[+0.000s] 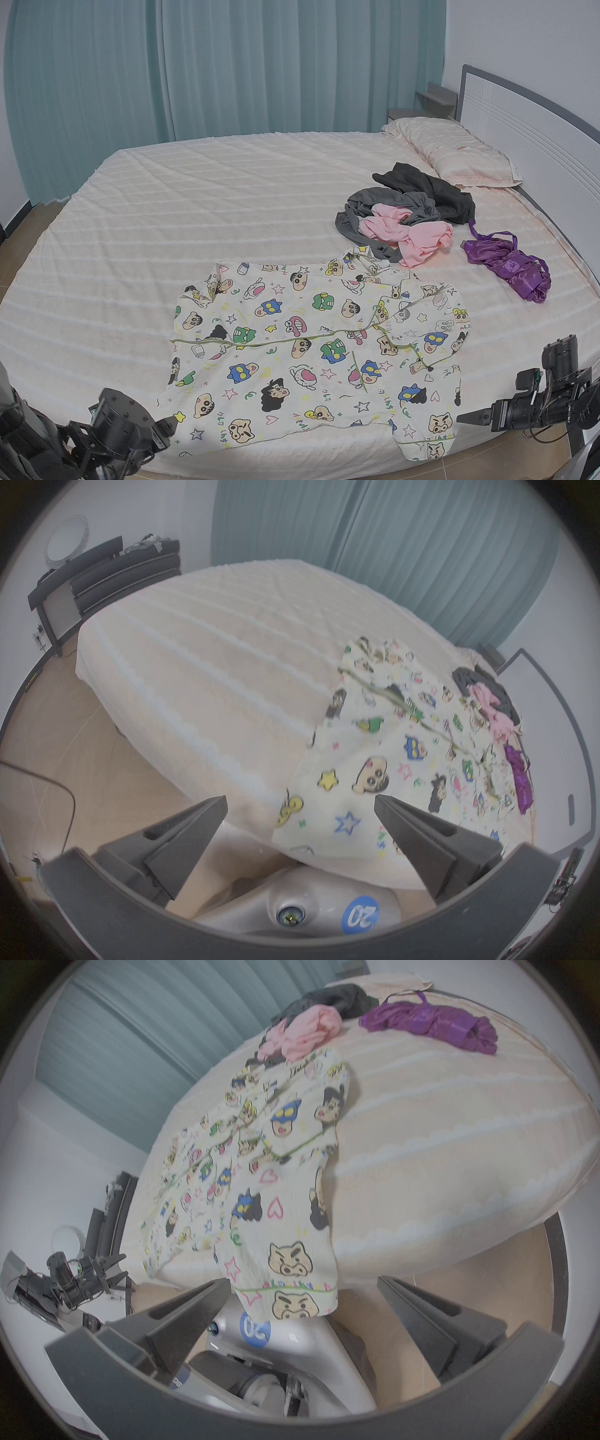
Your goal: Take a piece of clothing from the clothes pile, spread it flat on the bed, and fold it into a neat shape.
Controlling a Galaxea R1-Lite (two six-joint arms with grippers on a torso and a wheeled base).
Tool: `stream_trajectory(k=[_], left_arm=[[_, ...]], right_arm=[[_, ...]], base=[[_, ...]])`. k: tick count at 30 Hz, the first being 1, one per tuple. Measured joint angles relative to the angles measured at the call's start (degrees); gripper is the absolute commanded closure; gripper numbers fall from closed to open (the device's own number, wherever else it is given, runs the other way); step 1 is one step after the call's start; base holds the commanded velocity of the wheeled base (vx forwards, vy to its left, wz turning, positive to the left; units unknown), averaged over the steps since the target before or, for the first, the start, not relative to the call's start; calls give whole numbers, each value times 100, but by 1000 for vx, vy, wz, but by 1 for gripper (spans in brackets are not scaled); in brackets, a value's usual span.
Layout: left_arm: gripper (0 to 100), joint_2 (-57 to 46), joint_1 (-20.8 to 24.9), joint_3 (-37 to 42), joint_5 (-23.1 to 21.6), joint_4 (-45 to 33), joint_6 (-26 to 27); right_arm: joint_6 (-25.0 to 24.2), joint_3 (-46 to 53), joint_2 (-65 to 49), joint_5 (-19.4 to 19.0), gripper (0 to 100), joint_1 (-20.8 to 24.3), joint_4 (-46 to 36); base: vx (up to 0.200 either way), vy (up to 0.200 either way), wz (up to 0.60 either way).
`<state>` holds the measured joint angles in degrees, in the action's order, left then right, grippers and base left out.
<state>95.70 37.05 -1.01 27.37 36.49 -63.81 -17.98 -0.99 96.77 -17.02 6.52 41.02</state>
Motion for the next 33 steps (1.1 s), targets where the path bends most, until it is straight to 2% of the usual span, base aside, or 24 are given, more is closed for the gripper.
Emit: stream_trajectory(k=[5,11,18,27,33], left_arm=[[0,-606,-497,-323,-60,-239,502],[0,-1030,-751,-1108,-364,-819,688],[0,-1185,-839,-1587,-488,-923,683],[0,-1012,-850,-1679,-506,-907,636],[0,-827,-858,-1668,-501,-894,625]], right_arm=[[-385,-102,-380,-41,0,-154,20],[-798,-413,-601,-68,0,-187,24],[-870,-684,-578,-112,0,-121,24],[-881,-774,-521,-112,0,-99,37],[-950,-777,-512,-115,0,-104,46]], base=[[0,0,0],[0,0,0],[171,0,0],[200,0,0],[0,0,0]])
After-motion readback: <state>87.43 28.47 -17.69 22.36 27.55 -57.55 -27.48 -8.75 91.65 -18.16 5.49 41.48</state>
